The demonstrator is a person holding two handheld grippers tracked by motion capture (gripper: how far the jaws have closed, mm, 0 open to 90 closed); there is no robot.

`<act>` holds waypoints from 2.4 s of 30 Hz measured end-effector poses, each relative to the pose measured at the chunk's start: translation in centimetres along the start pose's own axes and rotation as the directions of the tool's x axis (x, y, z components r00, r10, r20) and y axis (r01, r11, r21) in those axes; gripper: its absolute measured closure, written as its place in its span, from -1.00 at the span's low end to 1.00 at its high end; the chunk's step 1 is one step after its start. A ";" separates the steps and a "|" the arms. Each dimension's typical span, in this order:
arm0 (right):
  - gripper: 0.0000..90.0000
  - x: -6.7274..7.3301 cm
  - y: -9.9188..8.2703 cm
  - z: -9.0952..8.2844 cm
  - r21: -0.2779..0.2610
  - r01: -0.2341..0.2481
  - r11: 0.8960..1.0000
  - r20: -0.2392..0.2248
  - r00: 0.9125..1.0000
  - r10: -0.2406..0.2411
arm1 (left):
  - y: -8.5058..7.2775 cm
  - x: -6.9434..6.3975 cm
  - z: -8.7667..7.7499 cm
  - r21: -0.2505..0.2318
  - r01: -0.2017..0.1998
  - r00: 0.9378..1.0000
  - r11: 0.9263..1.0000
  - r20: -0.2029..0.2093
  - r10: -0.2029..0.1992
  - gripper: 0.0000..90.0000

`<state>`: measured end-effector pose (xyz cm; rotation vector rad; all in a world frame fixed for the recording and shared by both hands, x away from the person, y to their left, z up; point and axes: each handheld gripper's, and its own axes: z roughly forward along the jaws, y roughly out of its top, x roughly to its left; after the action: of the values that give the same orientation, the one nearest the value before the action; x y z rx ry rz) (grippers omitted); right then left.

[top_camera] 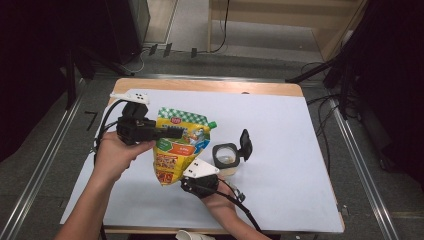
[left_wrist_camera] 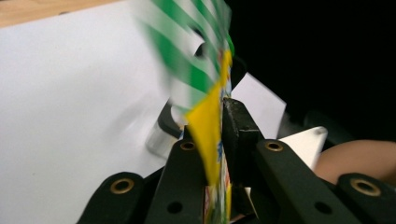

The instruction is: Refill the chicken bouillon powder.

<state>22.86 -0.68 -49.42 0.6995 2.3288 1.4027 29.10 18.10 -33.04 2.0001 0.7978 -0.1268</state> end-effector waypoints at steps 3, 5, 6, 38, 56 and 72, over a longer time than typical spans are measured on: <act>0.46 0.3 0.3 -0.3 -0.004 -0.003 1.000 -0.012 1.000 0.003 | 0.0 -0.2 0.6 0.016 -0.012 1.000 1.000 -0.025 0.013 0.82; 0.46 0.7 0.6 -0.6 -0.013 0.002 1.000 -0.026 1.000 -0.002 | 0.0 -0.3 1.1 0.014 -0.026 1.000 1.000 -0.005 0.027 0.79; 0.46 0.8 0.7 -0.7 -0.016 0.004 1.000 -0.035 0.999 -0.005 | -0.1 -0.4 1.2 0.019 -0.036 0.999 0.999 -0.013 0.036 0.79; 0.29 3.1 2.7 -2.7 0.005 -0.040 0.999 -0.215 0.976 0.040 | 0.4 -0.6 5.2 0.134 0.045 0.999 0.990 -0.028 -0.041 0.69; 0.27 3.4 2.5 -3.0 0.018 -0.031 0.999 -0.236 0.971 0.035 | 0.8 -0.2 6.2 0.180 0.078 0.997 0.981 0.010 -0.081 0.55; 0.18 3.4 2.1 -2.5 0.080 -0.005 0.997 -0.230 0.973 0.024 | 1.3 1.0 8.2 0.273 0.151 0.988 0.950 0.002 -0.157 0.53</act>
<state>19.25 0.28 -46.51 0.6040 2.5746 1.4752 32.45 11.54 -36.97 2.1860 0.9638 -0.3682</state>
